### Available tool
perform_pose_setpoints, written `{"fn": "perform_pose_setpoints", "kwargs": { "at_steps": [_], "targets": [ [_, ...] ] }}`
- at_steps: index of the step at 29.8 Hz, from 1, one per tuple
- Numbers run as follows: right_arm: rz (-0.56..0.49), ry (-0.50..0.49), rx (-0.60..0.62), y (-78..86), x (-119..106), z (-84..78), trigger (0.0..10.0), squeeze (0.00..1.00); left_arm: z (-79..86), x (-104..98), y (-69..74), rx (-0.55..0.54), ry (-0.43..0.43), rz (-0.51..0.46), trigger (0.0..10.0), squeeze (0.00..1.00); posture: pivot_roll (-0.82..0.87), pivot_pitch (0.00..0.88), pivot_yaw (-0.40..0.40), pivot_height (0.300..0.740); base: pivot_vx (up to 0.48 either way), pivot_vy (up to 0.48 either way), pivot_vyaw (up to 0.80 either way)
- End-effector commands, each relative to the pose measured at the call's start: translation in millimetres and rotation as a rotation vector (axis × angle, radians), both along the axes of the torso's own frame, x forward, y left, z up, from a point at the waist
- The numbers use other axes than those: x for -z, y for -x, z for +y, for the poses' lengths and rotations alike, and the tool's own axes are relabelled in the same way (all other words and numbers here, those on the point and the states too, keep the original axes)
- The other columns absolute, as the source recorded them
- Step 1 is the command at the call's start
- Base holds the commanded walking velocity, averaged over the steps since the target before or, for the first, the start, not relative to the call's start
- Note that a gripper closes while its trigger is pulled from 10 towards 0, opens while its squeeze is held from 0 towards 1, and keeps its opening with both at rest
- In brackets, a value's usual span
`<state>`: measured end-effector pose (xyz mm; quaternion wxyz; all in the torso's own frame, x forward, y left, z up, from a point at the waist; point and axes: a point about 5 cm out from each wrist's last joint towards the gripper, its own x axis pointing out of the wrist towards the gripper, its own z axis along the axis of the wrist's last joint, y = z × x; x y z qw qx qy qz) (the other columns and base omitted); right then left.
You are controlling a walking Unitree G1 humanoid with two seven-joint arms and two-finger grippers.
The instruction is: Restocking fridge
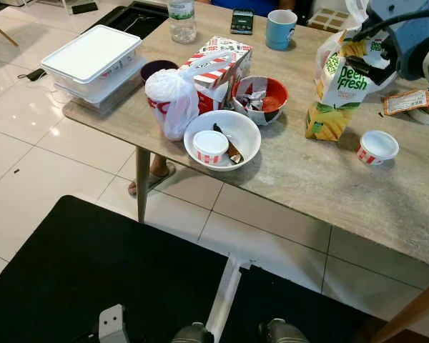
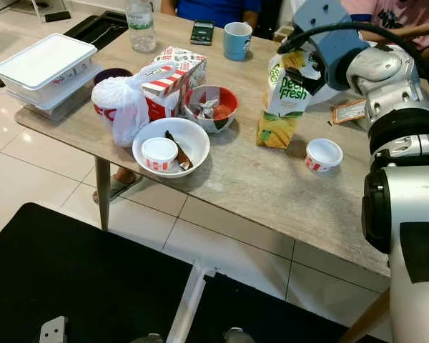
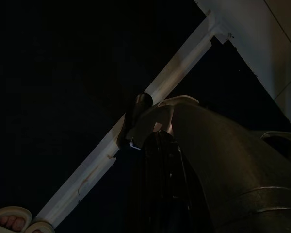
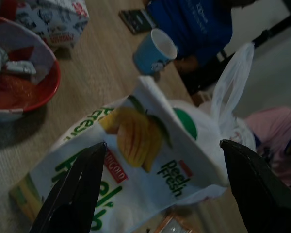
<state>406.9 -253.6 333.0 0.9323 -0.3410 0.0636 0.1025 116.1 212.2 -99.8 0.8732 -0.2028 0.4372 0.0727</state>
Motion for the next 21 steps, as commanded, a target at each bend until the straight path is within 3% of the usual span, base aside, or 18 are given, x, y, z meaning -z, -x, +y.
{"fn": "perform_pose_setpoints", "kwargs": {
  "at_steps": [1, 4, 10, 21],
  "targets": [
    [0.045, -0.038, 0.017, 0.4, 9.7, -3.5, 10.0, 0.00, -17.2, 8.6, 18.1, 0.016, 0.044, 0.073, 10.0, 0.00, 0.02, 0.170, -0.066, 0.740, 0.000, 0.000, 0.00],
    [0.066, -0.057, 0.005, 0.9, 10.8, -3.2, 10.0, 0.00, -17.1, 8.5, 17.8, 0.016, 0.043, 0.072, 10.0, 0.00, 0.02, 0.171, -0.066, 0.740, 0.000, 0.000, 0.00],
    [0.152, -0.276, -0.038, 3.5, 12.5, -1.3, 10.0, 0.00, -16.8, 8.1, 15.7, 0.013, 0.041, 0.069, 10.0, 0.00, 0.01, 0.163, -0.071, 0.740, 0.000, 0.000, 0.00],
    [0.237, -0.387, -0.233, 7.3, 11.2, 11.2, 10.0, 0.00, -23.4, 8.6, 14.2, 0.021, 0.053, 0.069, 10.0, 0.00, 0.00, 0.158, -0.074, 0.740, 0.000, 0.000, 0.00]
  ]
}}
